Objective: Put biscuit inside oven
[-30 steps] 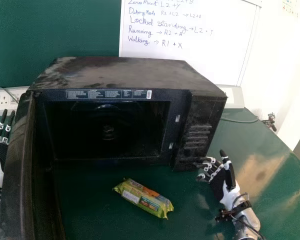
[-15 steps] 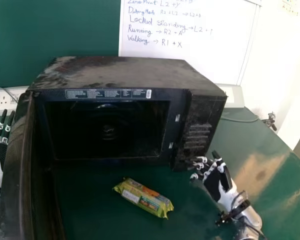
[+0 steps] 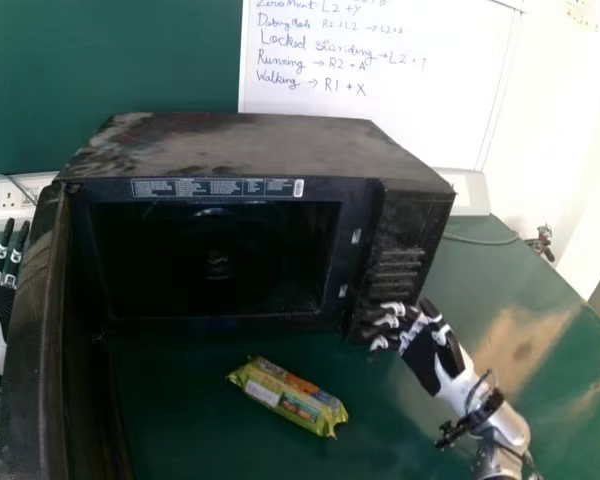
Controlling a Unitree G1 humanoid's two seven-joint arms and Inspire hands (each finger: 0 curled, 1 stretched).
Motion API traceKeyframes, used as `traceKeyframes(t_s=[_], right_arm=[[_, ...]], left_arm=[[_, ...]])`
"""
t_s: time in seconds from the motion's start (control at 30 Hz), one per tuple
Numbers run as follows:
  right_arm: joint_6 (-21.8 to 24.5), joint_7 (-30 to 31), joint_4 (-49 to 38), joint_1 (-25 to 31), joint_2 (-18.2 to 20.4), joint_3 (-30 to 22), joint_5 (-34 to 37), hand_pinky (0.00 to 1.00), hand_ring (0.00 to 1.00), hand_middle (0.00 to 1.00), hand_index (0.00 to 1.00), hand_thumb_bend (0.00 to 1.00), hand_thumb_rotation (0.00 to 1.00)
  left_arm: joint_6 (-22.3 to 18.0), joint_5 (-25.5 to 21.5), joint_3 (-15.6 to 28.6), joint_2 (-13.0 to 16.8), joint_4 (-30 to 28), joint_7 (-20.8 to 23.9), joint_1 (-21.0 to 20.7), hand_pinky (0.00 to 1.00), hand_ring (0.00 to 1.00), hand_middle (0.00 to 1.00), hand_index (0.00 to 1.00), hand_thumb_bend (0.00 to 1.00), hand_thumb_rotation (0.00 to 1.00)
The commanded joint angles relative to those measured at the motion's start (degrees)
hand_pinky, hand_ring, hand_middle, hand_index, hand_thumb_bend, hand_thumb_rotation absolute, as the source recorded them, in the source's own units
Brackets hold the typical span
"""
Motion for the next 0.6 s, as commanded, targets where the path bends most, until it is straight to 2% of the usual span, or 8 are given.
traceKeyframes(t_s=[0.0, 0.13, 0.23, 0.4, 0.57], right_arm=[[1.2, -0.1, -2.8, 1.6, 0.1, 0.9, 0.7, 0.37, 0.41, 0.53, 0.68, 0.91, 0.29], [1.7, -1.5, -6.7, 3.3, 0.0, 1.8, 0.4, 0.39, 0.42, 0.54, 0.69, 0.92, 0.29], [1.4, -2.6, -9.1, 4.3, -0.1, 2.5, 0.2, 0.40, 0.42, 0.53, 0.69, 0.91, 0.28], [1.5, -3.3, -11.8, 5.5, -0.1, 3.4, 0.4, 0.46, 0.45, 0.55, 0.71, 0.90, 0.26], [-0.1, -5.8, -14.8, 6.9, -0.4, 4.4, -1.1, 0.49, 0.48, 0.58, 0.72, 0.90, 0.31]], left_arm=[[1.2, -0.1, 0.4, -2.8, 2.5, -0.1, 2.9, 0.00, 0.06, 0.39, 0.85, 0.16, 0.71], [0.8, 0.0, 0.4, -2.8, 2.6, -0.4, 2.9, 0.00, 0.07, 0.40, 0.84, 0.16, 0.69], [0.5, 0.0, 0.4, -2.9, 2.6, -0.1, 2.9, 0.00, 0.06, 0.39, 0.84, 0.17, 0.73], [1.3, -0.2, 0.4, -2.9, 2.3, 0.0, 3.0, 0.00, 0.06, 0.39, 0.85, 0.16, 0.71], [1.5, -0.1, 0.4, -2.5, 3.0, -1.1, 2.9, 0.00, 0.08, 0.41, 0.85, 0.19, 0.74]])
